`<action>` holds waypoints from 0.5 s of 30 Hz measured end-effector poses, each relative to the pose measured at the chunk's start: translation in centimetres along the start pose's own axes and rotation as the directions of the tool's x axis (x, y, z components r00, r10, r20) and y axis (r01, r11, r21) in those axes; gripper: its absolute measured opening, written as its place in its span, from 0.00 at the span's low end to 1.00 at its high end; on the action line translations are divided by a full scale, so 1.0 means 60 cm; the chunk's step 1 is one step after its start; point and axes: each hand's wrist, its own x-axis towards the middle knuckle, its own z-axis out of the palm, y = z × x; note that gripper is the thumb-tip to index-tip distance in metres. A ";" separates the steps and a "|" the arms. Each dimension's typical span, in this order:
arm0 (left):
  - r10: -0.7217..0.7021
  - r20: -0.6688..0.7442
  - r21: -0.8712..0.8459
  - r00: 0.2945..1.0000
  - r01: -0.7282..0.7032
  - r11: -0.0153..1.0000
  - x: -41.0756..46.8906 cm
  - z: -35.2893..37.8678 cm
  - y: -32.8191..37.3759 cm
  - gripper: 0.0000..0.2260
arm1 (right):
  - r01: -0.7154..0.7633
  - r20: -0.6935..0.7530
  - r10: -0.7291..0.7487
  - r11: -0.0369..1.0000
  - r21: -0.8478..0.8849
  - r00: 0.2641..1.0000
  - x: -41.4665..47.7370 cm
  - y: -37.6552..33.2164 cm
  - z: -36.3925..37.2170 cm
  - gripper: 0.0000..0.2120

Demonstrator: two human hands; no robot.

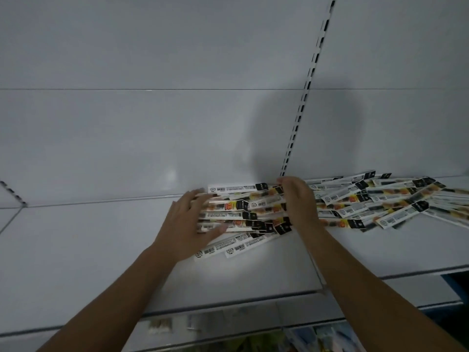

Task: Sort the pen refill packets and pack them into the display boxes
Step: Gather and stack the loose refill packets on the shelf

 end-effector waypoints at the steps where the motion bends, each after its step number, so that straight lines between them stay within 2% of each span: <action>1: -0.028 0.039 0.052 0.999 0.026 0.998 -0.005 -0.004 0.003 0.42 | 0.084 0.067 -0.075 0.985 -0.152 0.995 0.012 0.011 -0.026 0.10; 3: -0.104 0.155 0.111 0.982 0.088 0.990 -0.013 -0.008 0.013 0.45 | 0.236 0.196 -0.166 0.875 -0.422 0.966 0.038 0.045 -0.071 0.14; 4: -0.128 0.204 0.137 0.971 0.101 0.985 -0.016 -0.006 0.020 0.46 | 0.262 0.247 -0.152 0.820 -0.510 0.957 0.051 0.064 -0.085 0.16; 6: -0.166 0.252 0.179 0.953 0.123 0.976 -0.017 0.002 0.036 0.47 | 0.241 0.312 -0.048 0.748 -0.619 0.949 0.053 0.083 -0.095 0.19; 9: -0.222 0.219 0.184 0.950 0.183 0.966 -0.008 0.024 0.057 0.48 | 0.299 0.344 -0.066 0.662 -0.688 0.937 0.032 0.103 -0.073 0.26; 12: -0.247 0.162 0.166 0.955 0.220 0.961 0.000 0.058 0.085 0.47 | 0.184 0.291 -0.010 0.797 -0.576 0.957 0.010 0.075 -0.033 0.25; 13: -0.260 0.146 0.163 0.954 0.236 0.958 0.004 0.070 0.096 0.47 | 0.135 0.274 0.005 0.860 -0.492 0.962 0.004 0.061 -0.019 0.23; 15: -0.273 0.096 0.139 0.957 0.259 0.956 0.013 0.088 0.116 0.44 | 0.011 0.250 0.041 0.979 -0.204 0.967 -0.006 0.041 0.005 0.21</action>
